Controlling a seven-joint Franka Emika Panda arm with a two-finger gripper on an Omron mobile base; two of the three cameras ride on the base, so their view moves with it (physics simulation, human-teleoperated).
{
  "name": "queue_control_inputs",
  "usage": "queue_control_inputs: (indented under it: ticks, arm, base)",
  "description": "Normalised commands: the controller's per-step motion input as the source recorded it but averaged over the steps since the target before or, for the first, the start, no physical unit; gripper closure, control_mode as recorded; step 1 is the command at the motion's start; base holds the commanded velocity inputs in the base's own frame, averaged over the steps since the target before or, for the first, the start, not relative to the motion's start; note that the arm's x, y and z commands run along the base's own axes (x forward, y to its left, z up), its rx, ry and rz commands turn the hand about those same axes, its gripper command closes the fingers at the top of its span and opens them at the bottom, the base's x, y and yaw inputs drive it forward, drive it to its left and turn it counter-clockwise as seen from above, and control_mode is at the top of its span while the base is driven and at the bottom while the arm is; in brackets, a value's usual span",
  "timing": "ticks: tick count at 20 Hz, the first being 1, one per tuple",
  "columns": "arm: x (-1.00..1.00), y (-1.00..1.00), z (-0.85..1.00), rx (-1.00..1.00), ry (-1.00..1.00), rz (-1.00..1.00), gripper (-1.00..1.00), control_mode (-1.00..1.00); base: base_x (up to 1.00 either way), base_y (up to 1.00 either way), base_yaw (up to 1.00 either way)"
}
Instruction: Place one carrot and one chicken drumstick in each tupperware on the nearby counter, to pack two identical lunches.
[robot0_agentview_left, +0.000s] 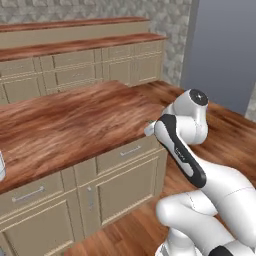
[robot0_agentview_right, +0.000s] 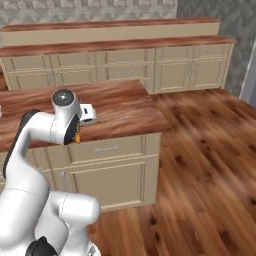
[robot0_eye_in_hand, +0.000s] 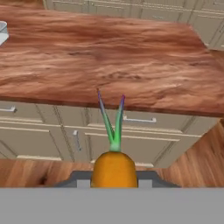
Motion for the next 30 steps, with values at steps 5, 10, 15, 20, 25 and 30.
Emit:
queue_control_inputs:
  ticks: [5, 10, 15, 20, 25, 30]
  arm:
    - [0.0, 0.0, 0.0, 0.0, 0.0, 0.0, 1.0, 1.0]
    - [0.0, 0.0, 0.0, 0.0, 0.0, 0.0, 1.0, 1.0]
    - [0.0, 0.0, 0.0, 0.0, 0.0, 0.0, 1.0, 1.0]
    - [0.0, 0.0, 0.0, 0.0, 0.0, 0.0, 1.0, 1.0]
    - [0.0, 0.0, 0.0, 0.0, 0.0, 0.0, 1.0, 1.0]
    - [0.0, 0.0, 0.0, 0.0, 0.0, 0.0, 1.0, 1.0]
  base:
    - [-0.01, 1.0, 0.04]
    - [0.0, 1.0, 0.03]
    - [0.0, 1.0, 0.0]
    - [0.02, 1.0, 0.0]
    - [0.16, 1.0, 0.0]
    - [0.24, 1.0, 0.0]
